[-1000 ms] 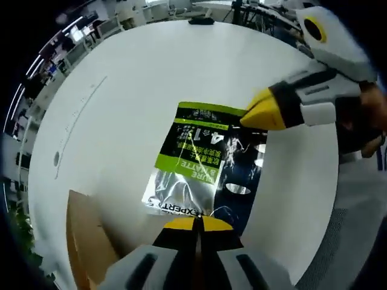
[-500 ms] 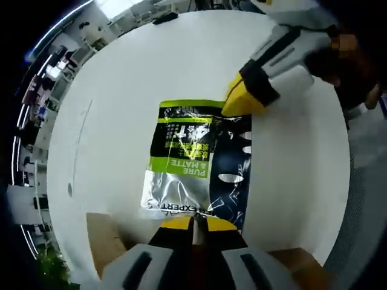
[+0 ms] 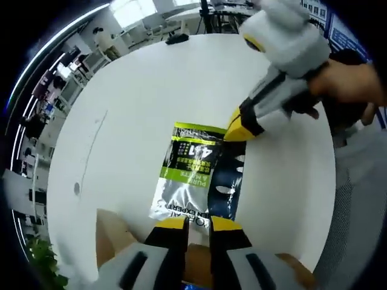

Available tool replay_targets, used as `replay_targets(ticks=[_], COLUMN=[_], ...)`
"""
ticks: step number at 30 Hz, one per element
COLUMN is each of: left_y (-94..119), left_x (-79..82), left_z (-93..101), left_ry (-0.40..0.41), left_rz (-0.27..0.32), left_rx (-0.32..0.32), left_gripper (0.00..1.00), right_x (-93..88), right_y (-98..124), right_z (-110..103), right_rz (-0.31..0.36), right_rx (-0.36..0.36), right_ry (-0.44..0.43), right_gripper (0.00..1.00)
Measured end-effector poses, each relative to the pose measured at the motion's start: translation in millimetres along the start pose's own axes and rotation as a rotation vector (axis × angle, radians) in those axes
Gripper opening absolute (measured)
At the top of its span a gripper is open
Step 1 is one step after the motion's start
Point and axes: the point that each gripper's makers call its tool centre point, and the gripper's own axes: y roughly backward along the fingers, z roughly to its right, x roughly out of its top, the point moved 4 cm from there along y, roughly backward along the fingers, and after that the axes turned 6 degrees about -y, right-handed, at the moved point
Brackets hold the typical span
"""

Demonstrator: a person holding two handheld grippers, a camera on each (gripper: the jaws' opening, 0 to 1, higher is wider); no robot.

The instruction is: Operate the shoe box by opening the lid, removing the specified soft item, and placing it in the target area until the item is outside and the box remains undamaged.

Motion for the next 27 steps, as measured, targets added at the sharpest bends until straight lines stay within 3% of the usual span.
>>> replay_targets(ticks=[5,10,18,27], left_y=[12.3,25.5,41.0,62.1], left_x=[1.7,1.6,-10.2,-24.2], left_z=[0.5,0.4,0.7,5.6], left_ry=[0.08,0.152,0.226,0.369], left_rz=[0.058,0.121,0.168,0.26], left_rx=[-0.012,-0.02,-0.016,-0.006], left_gripper=[0.14,0.15,0.16,0.18], right_x=[1.2,2.0,4.8,6.8], right_y=[1.6,2.6,1.8,5.9], right_z=[2.3,7.1,9.8,11.4], right_rz=[0.011,0.016,0.011,0.001], right_rx=[-0.039,-0.058,-0.062,-0.068], right_ry=[0.03,0.001,0.019,0.069], right_gripper=[0.0,0.0,0.0,0.04])
